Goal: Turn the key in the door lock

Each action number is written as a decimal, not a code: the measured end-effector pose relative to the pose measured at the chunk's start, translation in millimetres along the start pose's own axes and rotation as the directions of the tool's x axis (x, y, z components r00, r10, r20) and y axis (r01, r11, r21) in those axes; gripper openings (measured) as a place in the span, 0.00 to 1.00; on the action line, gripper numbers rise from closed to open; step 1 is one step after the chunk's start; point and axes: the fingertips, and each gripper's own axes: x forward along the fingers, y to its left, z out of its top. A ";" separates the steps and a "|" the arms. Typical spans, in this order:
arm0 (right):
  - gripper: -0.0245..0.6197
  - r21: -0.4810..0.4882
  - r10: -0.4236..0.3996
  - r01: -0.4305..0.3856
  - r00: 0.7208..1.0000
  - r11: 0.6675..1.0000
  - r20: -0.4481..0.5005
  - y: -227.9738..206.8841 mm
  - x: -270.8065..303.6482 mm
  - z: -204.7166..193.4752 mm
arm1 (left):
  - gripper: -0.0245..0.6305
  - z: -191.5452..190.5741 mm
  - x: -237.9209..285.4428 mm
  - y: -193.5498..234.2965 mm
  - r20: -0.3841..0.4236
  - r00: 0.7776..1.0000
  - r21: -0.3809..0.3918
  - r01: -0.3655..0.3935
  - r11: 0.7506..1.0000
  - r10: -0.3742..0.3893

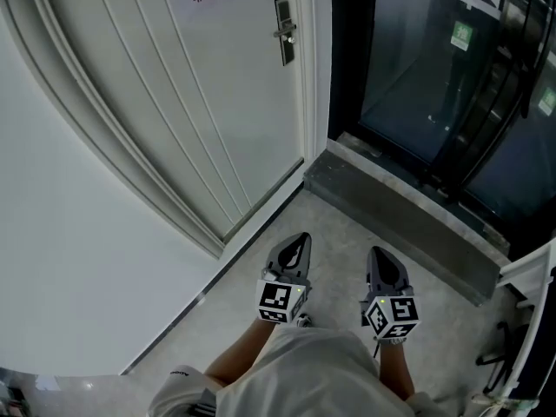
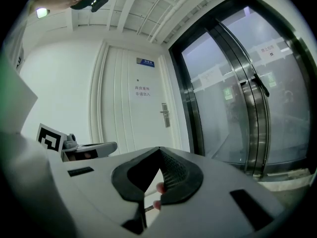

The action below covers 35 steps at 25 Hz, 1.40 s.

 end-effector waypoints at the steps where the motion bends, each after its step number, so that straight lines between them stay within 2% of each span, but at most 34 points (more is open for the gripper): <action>1: 0.02 0.002 -0.001 0.001 1.000 1.000 0.000 -0.8 4.8 -0.1 | 0.05 1.4 4.0 2.0 0.003 1.000 0.003 0.005 1.000 -0.005; 8: 0.02 0.041 0.003 -0.002 1.000 0.999 -0.028 -15.3 34.1 -8.5 | 0.05 -9.7 19.3 13.7 -0.039 0.999 0.036 -0.003 0.999 0.004; 14: 0.02 0.017 0.057 -0.057 0.998 0.998 -0.041 -15.5 73.8 -5.5 | 0.05 -12.7 36.7 52.8 -0.032 0.995 0.009 -0.096 0.995 0.096; 19: 0.02 -0.021 0.128 -0.129 0.991 0.991 -0.043 -31.3 117.6 8.0 | 0.05 -14.0 62.3 61.8 -0.022 0.988 -0.002 -0.152 0.988 0.152; 22: 0.02 -0.033 0.170 -0.171 0.985 0.985 -0.029 -40.7 145.3 23.4 | 0.05 -21.0 81.6 70.3 -0.058 0.980 0.003 -0.188 0.982 0.188; 30: 0.02 -0.046 0.265 -0.266 0.964 0.963 -0.028 -92.6 223.1 53.8 | 0.05 13.8 164.4 91.2 0.027 0.954 0.031 -0.299 0.954 0.298; 35: 0.02 0.033 0.339 -0.338 0.941 0.940 -0.021 -129.5 257.4 67.9 | 0.05 9.0 205.0 90.4 0.003 0.931 0.041 -0.364 0.930 0.365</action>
